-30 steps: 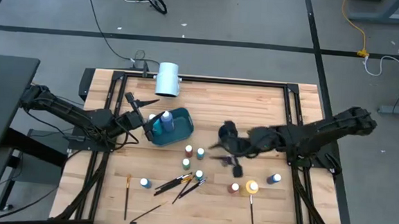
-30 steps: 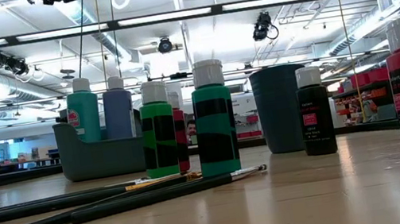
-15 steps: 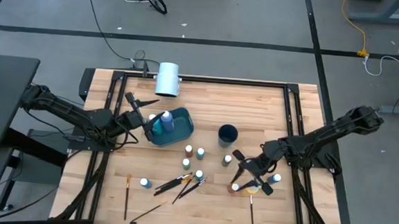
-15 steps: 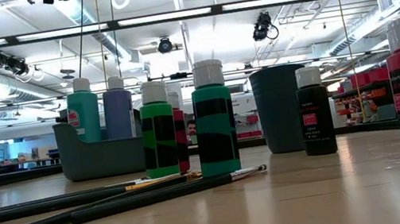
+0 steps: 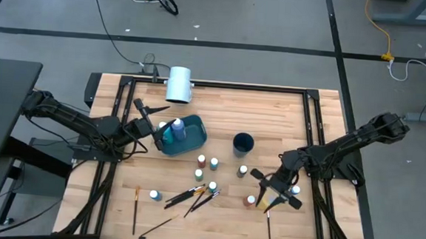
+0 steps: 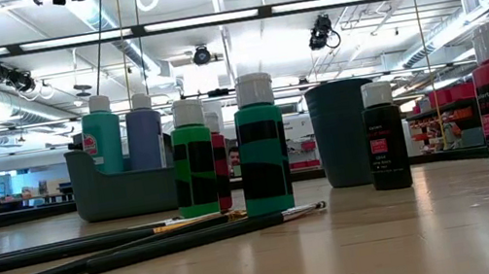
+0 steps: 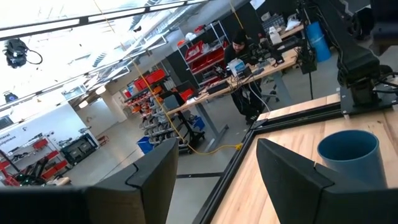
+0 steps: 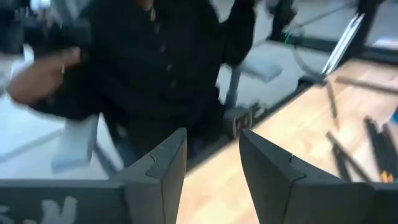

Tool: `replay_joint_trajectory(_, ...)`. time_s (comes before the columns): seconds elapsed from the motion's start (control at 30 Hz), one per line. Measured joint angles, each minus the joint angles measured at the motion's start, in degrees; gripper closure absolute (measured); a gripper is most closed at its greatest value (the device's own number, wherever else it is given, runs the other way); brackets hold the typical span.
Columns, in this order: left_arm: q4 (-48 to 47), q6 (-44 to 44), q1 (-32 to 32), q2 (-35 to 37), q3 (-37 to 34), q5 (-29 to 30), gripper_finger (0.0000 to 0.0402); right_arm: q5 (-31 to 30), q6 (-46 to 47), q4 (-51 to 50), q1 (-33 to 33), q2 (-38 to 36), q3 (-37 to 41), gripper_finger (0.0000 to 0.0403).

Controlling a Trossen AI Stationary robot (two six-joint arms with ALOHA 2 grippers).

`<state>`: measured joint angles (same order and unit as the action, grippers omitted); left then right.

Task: Pick & Place Paint Supplies
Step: Put the large yellow paint bottle into the blue bin

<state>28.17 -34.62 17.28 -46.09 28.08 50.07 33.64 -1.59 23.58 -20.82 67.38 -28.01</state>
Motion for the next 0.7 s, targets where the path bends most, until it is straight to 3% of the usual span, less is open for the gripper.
replay_joint_trajectory(0.2,-0.01,-0.11,0.00,0.00,0.00,0.01,0.0173,-7.39,-1.83,-5.82,-1.43,0.01,0.00,0.0252)
replay_joint_trajectory(0.43,0.00,0.48,0.00,0.00,0.01,0.00,0.0173,-0.73,-2.67,-6.14,-2.01,0.03,0.00,0.0252)
replay_joint_trajectory(0.7,0.00,1.32,0.00,0.00,0.02,0.00,0.0173,-0.64,-2.25,-4.97,-2.13,-1.21,0.00,0.0252)
